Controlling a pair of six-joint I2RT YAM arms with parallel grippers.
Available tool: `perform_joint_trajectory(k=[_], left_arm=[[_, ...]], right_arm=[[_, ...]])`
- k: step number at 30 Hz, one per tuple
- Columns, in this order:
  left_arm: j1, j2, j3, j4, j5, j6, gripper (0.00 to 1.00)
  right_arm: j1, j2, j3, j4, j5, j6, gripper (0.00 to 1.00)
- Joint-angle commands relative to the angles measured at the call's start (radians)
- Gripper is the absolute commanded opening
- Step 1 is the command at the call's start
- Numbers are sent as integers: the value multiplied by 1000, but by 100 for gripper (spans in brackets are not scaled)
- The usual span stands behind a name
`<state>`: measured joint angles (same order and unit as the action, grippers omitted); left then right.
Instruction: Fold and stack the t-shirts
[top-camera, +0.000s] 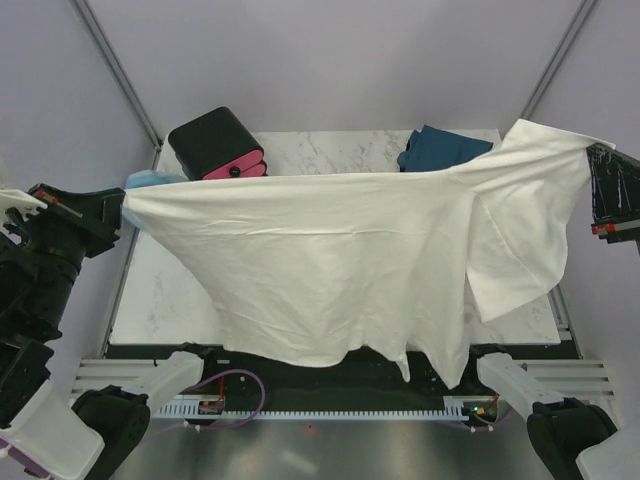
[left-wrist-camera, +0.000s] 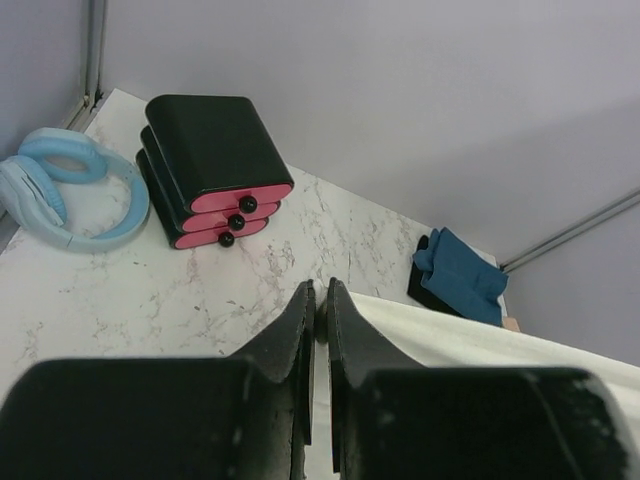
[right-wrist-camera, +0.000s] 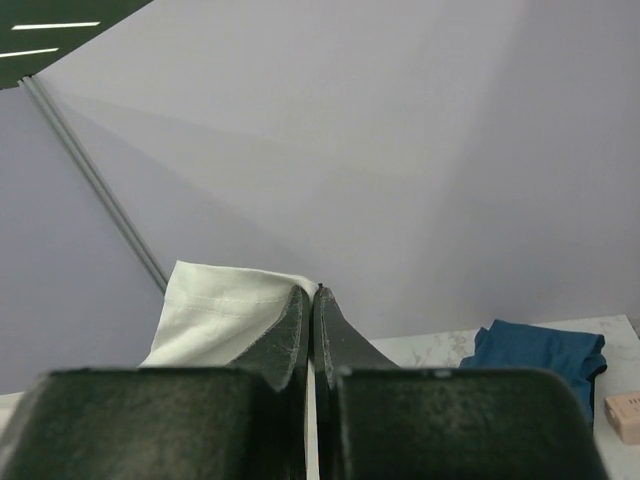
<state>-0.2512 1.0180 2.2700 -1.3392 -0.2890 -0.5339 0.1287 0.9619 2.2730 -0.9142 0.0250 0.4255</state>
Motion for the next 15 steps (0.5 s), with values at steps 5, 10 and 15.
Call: perform_joint_trajectory(k=[5,10,15], left_arm=[[3,134,-30,-75,-177,37,2],[3,220,-89,-34,-165,20,2],[3,223,-61,-26,-182,60,2]], right_arm=[[-4,153,-61,-106,99,-77,0],[-1,268,-135,-164,177,-90,0],[-1,213,-125,-147,294,-114,0]])
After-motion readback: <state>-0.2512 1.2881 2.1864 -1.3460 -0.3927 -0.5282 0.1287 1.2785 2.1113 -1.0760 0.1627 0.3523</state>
